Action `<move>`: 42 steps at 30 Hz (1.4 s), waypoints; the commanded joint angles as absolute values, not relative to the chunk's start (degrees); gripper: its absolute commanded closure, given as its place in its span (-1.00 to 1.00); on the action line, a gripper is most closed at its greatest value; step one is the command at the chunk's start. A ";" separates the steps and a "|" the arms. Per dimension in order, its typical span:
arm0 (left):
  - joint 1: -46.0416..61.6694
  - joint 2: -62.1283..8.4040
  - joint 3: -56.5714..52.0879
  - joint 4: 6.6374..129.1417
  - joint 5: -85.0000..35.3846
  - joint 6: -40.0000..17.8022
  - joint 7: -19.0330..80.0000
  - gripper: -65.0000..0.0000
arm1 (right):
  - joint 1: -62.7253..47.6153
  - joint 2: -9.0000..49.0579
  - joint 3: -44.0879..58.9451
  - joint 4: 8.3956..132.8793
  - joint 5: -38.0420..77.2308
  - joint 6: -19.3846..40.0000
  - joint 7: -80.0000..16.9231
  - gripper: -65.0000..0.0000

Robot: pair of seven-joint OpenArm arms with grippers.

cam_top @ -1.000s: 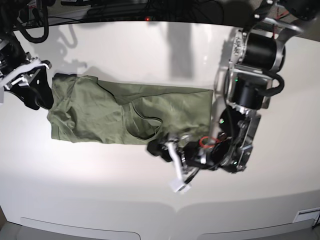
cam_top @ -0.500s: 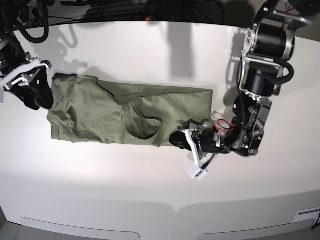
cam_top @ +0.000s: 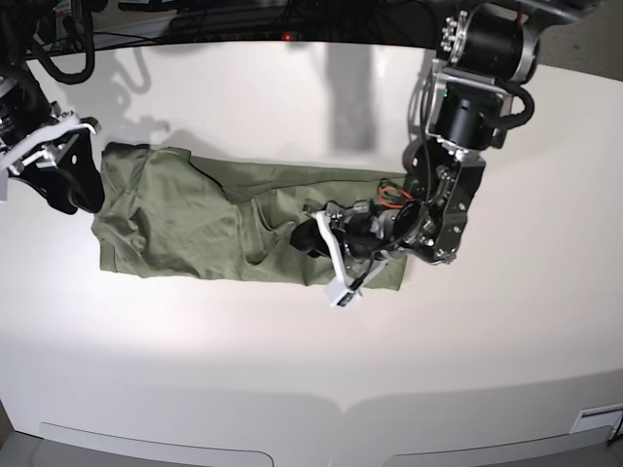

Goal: Fold the T-shirt properly
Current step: 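Lay the end down, open the left gripper and lift it away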

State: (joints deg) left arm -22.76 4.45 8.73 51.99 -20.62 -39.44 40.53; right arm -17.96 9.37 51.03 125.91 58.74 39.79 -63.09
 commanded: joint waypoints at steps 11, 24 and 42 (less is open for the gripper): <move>-26.20 8.62 9.21 52.93 -22.81 -40.00 35.20 0.66 | -17.78 10.00 51.35 126.89 60.27 40.00 -61.82 0.29; -28.08 2.33 9.21 52.93 -12.58 -40.00 34.68 0.98 | -17.78 10.00 51.35 126.89 60.29 40.00 -61.80 0.29; -22.33 8.62 9.23 52.93 -17.08 -40.00 32.45 0.98 | -17.78 10.00 51.35 126.89 60.45 40.00 -60.90 0.29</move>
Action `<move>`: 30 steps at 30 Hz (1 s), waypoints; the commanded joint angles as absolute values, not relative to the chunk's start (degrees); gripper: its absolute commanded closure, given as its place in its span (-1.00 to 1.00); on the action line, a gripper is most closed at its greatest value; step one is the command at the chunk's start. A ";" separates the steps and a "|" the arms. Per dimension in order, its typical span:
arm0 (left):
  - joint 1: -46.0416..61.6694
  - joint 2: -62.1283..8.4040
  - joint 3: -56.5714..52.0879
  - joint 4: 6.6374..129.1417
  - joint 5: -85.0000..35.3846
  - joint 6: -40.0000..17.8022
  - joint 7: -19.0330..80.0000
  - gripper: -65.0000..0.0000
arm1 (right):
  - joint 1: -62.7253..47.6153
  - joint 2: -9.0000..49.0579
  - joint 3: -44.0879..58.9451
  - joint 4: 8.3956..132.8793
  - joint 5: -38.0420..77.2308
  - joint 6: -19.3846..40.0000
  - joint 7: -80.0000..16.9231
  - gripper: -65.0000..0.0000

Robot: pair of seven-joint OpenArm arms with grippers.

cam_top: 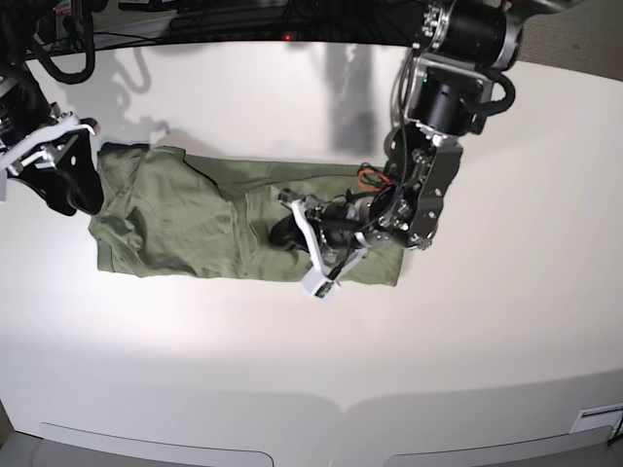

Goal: Fold the T-shirt properly
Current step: 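Lay the end down, open the left gripper and lift it away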

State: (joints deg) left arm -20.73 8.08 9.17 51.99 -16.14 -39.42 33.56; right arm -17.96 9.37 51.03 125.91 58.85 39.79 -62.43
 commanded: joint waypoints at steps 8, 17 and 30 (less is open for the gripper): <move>-22.70 8.51 9.80 52.93 -15.92 -40.00 32.80 0.98 | -17.78 10.00 51.35 126.89 60.36 40.00 -60.84 0.29; -22.85 3.79 9.80 66.37 -24.16 -40.00 43.83 1.00 | -17.78 10.20 51.37 126.89 60.23 40.00 -58.74 0.29; -15.88 -5.28 9.80 92.12 -28.40 -40.00 51.00 1.00 | -9.82 14.50 51.31 124.18 44.88 40.00 -53.36 0.29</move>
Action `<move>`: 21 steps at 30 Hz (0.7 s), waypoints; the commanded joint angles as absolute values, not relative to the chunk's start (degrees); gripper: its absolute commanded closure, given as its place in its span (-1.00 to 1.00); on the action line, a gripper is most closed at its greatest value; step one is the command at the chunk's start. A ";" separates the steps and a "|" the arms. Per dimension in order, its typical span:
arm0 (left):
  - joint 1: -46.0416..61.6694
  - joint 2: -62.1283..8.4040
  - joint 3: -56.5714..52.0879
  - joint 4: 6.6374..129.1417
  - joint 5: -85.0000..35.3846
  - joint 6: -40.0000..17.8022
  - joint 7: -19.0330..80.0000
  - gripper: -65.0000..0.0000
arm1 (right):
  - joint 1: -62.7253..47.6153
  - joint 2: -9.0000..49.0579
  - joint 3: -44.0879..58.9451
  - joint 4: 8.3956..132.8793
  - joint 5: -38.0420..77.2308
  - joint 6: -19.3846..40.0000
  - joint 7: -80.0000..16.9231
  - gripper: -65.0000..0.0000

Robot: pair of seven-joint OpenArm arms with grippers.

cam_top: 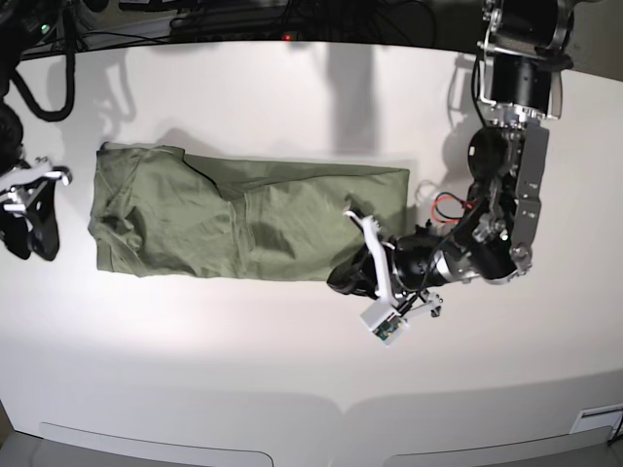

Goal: Fold the T-shirt properly
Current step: 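Lay the end down, open the left gripper and lift it away, then grasp both ends of the folded strip with the left and right grippers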

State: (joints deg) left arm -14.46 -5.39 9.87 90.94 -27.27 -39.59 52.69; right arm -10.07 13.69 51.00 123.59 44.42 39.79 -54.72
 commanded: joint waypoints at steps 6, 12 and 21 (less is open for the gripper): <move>-15.22 -5.26 9.82 96.79 -28.62 -40.00 51.05 1.00 | -9.04 20.08 47.62 111.09 41.19 40.00 -57.80 -0.03; -15.20 -5.26 9.80 97.12 -29.78 -40.00 51.00 0.30 | -6.52 23.99 41.80 94.41 36.97 40.00 -46.92 -0.48; -15.03 -5.26 9.80 97.12 -33.26 -40.00 51.11 0.22 | 7.44 26.20 31.05 72.42 28.14 38.33 -48.47 -0.47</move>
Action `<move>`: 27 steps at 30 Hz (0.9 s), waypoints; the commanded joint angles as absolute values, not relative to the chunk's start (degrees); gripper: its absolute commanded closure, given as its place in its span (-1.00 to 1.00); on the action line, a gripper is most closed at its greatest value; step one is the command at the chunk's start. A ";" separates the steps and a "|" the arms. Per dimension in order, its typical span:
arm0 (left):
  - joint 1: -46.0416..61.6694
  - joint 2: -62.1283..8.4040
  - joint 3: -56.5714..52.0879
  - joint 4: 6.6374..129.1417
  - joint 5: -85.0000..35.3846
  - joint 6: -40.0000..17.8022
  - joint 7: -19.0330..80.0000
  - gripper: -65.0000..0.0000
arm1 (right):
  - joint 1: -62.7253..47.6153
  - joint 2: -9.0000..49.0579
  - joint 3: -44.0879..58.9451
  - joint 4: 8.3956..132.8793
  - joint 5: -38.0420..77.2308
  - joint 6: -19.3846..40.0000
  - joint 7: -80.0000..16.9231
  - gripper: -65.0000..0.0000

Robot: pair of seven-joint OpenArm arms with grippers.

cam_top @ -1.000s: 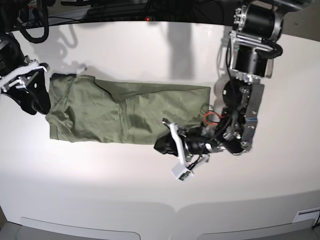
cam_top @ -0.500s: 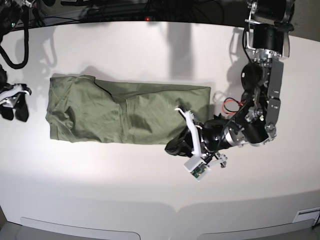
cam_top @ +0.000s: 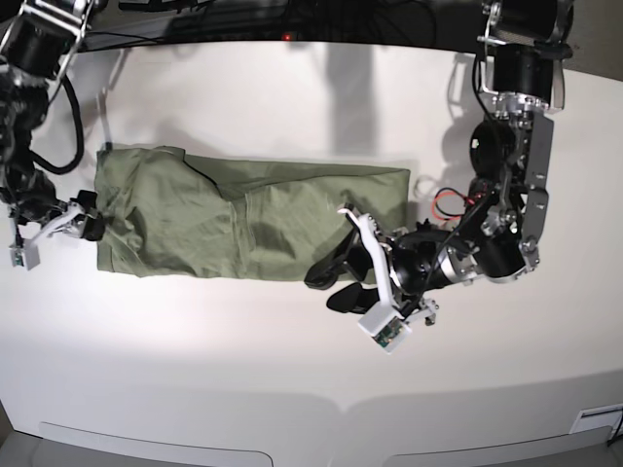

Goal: Fold the T-shirt properly
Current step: 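Grasp both ends of the folded strip with the left and right grippers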

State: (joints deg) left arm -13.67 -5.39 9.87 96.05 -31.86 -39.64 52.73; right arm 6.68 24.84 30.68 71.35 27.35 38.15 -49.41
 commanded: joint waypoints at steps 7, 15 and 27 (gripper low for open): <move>-13.37 -5.26 9.80 97.12 -33.04 -40.00 52.90 0.22 | 12.21 26.55 30.09 61.67 26.79 38.37 -47.70 -0.47; -8.21 -5.34 9.80 97.12 -22.90 -40.00 52.75 0.23 | 11.99 26.44 30.02 57.36 31.83 38.46 -53.47 -0.47; -3.31 -6.72 9.80 97.10 -20.97 -40.00 48.23 0.23 | 10.33 25.85 29.98 57.30 42.72 40.00 -62.26 -0.17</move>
